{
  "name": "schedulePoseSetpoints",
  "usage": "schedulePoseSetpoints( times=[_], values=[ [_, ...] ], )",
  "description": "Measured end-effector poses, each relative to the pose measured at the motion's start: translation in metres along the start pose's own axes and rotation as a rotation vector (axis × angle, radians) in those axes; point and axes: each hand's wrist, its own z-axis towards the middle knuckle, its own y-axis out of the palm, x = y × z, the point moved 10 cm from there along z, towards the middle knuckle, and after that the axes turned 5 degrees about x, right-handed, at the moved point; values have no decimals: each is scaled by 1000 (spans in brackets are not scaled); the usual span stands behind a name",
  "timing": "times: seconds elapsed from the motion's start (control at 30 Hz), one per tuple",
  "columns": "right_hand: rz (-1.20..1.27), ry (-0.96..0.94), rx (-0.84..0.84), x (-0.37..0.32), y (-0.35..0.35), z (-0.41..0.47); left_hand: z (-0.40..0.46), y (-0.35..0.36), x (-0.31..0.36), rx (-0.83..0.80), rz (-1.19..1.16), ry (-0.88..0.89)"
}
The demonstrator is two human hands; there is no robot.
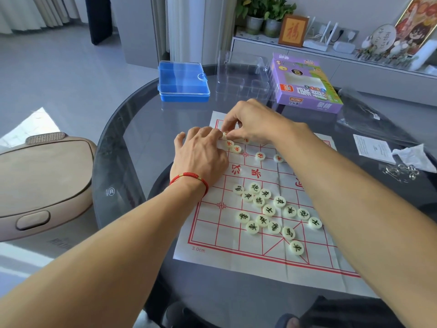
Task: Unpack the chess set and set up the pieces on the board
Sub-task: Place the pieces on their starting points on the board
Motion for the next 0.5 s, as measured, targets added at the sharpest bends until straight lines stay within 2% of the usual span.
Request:
schedulePoseSetpoints(
  times=[0.5],
  values=[
    [-17,27,-6,8,-15,-17,-1,1,0,-2,4,-6]
  ],
)
